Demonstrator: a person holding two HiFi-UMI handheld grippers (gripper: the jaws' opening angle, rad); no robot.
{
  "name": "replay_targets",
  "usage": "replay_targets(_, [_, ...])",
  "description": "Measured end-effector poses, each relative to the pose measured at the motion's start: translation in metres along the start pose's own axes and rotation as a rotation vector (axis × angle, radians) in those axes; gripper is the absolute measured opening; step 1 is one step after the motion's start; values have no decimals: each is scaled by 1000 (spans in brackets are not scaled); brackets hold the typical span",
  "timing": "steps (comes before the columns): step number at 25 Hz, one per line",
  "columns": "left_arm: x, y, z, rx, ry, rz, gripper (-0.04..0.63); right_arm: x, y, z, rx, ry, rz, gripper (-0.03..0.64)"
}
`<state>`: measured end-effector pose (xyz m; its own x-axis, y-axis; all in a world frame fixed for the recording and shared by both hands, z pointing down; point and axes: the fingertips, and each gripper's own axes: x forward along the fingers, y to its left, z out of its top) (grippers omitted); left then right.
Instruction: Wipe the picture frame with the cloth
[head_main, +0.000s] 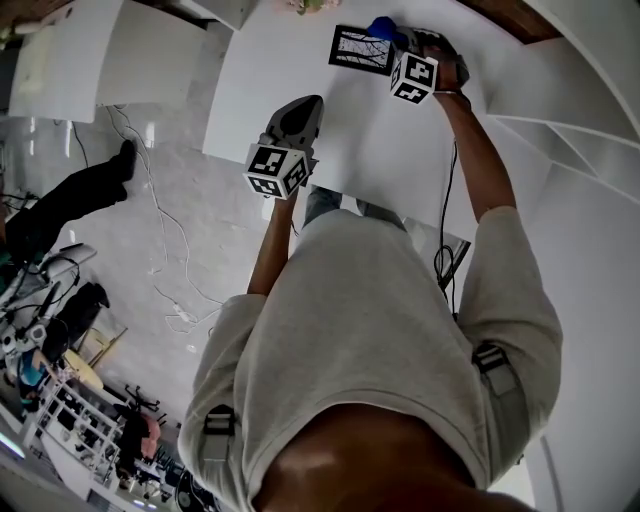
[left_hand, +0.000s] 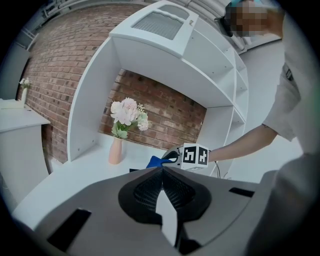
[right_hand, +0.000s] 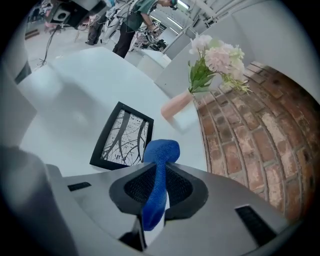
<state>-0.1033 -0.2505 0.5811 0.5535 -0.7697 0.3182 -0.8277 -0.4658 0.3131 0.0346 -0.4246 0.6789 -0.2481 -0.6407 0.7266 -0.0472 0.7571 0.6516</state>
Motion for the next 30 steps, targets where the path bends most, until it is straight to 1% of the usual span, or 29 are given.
replay_targets(4, [-4,1,-5,-1,9,3,17,6,16,-4,-20,11,30,61])
replay_targets(11, [-1,-1,-6,14,13,-14,17,-4,56,-2,-70,-5,93,61])
replay_targets(21, [8,-11,-6,19,13,-43,17,-34,96,6,-134,-45,123,61])
replay_targets(25, [12,-14,-5,20,13,-54,17,-47,115,7,-137,-52,149,61])
replay_targets(30, [16,-18,-1,20,9,-64,17,-63,124,12,-148,-79,156,61])
